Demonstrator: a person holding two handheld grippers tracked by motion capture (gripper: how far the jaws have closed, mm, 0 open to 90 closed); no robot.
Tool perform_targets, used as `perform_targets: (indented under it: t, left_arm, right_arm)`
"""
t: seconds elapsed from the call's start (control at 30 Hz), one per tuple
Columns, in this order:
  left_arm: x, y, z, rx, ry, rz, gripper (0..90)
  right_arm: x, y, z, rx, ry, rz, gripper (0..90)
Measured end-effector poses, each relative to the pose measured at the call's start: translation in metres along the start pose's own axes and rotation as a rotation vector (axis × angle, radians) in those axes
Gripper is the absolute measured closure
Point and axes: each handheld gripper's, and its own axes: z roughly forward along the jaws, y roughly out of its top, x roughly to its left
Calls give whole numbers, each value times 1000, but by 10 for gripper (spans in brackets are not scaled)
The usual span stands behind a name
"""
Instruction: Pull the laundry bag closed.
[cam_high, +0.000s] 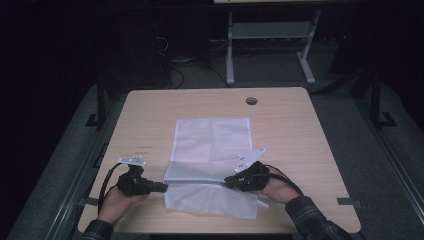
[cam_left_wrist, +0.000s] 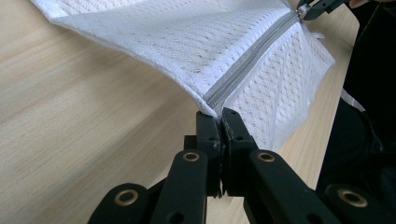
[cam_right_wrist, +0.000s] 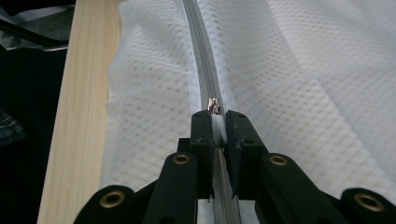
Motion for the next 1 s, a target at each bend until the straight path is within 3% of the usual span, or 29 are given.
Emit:
perform_targets:
  t: [1.0]
  left_arm:
    - [1,-1,0,1,3,-8,876]
  right_arm:
    - [-13,-31,-34,11,-59,53,812]
